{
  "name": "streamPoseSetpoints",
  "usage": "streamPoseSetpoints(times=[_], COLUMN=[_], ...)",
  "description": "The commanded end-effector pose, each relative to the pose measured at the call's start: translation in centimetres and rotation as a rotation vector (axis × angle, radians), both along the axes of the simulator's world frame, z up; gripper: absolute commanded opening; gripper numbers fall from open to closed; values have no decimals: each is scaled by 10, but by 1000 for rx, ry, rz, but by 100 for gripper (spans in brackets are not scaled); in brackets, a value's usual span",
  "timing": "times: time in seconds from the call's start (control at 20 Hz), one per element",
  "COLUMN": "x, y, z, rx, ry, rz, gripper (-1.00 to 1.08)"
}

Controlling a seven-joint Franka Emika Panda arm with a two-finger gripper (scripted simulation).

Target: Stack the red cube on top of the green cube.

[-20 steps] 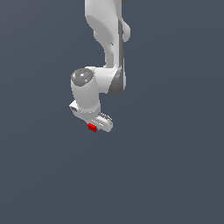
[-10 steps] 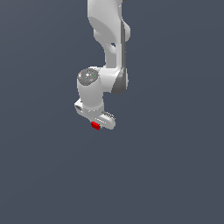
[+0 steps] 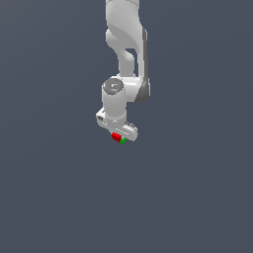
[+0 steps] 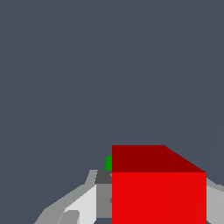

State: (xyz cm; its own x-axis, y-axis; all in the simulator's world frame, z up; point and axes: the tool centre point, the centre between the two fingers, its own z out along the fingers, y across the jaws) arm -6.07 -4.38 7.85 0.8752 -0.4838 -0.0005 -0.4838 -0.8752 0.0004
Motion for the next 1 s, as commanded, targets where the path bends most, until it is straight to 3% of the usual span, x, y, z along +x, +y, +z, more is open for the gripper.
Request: streamPoseSetpoints(times=[0.0,0.45,0.5,0.95], x=[-10,-23,-23,-23], y=[7,19,19,19], z=[-6,-16,-16,-16], rx=[0,0,0,0], ry=[-1,-1,-1,-1], rz=[0,0,0,0], gripper=[-100,-100,100,100])
